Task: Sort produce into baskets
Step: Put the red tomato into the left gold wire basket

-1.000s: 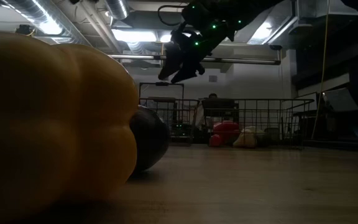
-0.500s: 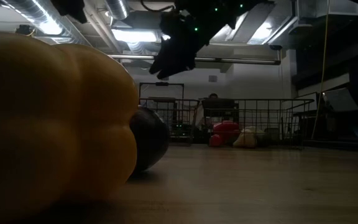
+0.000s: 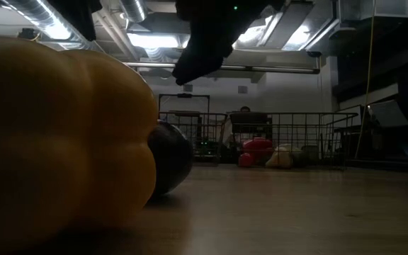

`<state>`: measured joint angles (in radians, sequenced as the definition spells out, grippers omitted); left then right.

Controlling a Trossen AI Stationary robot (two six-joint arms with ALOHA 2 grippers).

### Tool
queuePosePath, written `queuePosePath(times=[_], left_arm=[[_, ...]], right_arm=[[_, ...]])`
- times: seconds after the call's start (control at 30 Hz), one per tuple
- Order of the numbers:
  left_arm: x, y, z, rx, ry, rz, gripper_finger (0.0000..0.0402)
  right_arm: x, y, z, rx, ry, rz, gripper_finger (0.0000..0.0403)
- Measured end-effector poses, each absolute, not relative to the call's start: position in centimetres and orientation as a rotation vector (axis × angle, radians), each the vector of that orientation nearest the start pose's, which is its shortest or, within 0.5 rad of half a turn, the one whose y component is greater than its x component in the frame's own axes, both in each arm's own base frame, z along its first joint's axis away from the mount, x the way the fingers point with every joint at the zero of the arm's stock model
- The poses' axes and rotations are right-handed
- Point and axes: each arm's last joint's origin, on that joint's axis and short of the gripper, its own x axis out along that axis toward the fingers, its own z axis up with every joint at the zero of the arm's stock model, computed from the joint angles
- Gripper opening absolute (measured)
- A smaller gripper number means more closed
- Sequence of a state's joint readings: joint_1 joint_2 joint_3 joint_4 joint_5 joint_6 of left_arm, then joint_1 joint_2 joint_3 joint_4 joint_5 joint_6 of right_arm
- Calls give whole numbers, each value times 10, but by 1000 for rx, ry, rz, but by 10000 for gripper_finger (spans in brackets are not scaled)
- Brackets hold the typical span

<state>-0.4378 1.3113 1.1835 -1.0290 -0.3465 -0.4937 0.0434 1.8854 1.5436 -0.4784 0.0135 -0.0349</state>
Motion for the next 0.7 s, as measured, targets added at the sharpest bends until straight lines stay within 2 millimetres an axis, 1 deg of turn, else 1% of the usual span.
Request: queuePosePath(times=[0.2, 0.3, 0.37, 0.5, 0.53, 0.6, 0.7], left_arm=[[232, -115, 281, 56, 1092, 157, 159], [227, -122, 265, 56, 1118, 184, 159], [222, -125, 252, 24, 1128, 211, 159], [218, -131, 231, -34, 1092, 221, 159], [217, -132, 225, -40, 1080, 214, 159], [217, -132, 214, -54, 1062, 207, 159], [216, -130, 201, -72, 1035, 207, 159]], right_arm=[[416, 41, 258, -81, 829, 93, 257], [415, 53, 257, -93, 827, 118, 257], [416, 60, 254, -99, 826, 133, 257], [422, 72, 239, -111, 837, 158, 257], [422, 75, 233, -116, 860, 163, 257], [429, 78, 227, -113, 831, 168, 257], [434, 81, 215, -115, 841, 171, 257]])
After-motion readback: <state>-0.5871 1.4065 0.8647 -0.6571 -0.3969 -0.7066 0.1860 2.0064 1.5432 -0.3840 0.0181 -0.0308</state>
